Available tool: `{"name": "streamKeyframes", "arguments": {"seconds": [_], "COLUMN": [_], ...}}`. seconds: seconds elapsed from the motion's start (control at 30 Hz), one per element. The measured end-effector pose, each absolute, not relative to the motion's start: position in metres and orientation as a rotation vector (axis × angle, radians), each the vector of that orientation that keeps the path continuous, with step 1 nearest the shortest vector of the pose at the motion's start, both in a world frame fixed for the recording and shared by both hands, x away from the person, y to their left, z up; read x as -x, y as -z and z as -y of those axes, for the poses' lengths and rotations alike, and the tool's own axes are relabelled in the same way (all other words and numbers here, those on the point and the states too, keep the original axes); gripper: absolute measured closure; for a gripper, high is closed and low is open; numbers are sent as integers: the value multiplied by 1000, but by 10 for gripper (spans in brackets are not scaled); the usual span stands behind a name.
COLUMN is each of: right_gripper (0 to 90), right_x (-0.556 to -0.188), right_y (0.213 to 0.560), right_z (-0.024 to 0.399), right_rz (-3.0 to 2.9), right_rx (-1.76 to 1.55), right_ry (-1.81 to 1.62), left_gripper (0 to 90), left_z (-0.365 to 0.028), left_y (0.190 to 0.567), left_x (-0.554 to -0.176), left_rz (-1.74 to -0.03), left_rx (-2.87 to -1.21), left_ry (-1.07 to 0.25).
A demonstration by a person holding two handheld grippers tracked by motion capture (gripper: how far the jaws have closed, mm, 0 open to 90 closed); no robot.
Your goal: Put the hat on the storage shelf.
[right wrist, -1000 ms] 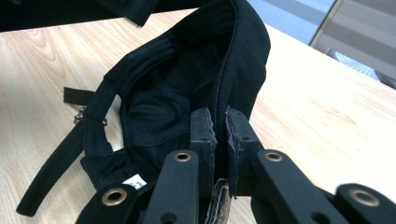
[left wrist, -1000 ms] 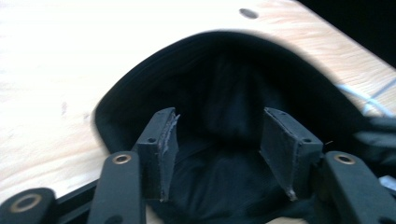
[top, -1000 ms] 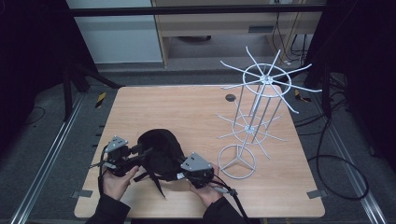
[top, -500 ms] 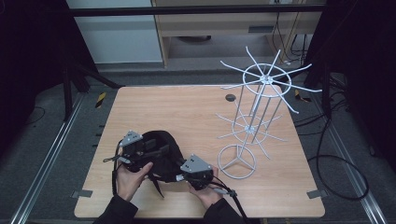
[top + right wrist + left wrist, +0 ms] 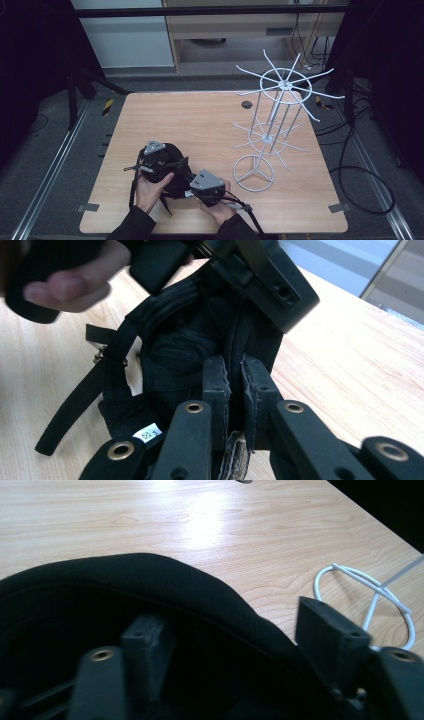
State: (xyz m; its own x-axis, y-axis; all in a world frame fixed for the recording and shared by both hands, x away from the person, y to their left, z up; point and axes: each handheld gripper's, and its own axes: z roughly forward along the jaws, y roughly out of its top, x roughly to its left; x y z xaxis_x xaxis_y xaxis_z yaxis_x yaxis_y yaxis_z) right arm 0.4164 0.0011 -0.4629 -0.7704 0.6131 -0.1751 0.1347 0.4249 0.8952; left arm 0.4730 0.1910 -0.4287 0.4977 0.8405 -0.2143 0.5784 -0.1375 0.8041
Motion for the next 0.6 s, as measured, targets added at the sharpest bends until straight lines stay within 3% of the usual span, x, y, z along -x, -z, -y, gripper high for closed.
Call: {"name": "streamKeyframes", "arguments": {"seconds": [0.1, 0.3, 0.6], "right_gripper": [807, 639, 550], "right_x": [-417, -416, -413], "right_y": [464, 457, 429], "right_z": [-2, 3, 28], "right_rz": [-2205, -2241, -2175], "right_rx": [-636, -698, -753], "right_ry": [-1332, -1433, -1544], "left_gripper": [436, 624, 758], "left_z": [-193, -195, -205], "left_y": [427, 424, 411], "left_x": [-471, -466, -458], "left_rz": [-1179, -1165, -1118], "left_rx": [-1818, -1791, -1748], "left_ry": [-348, -347, -343]}}
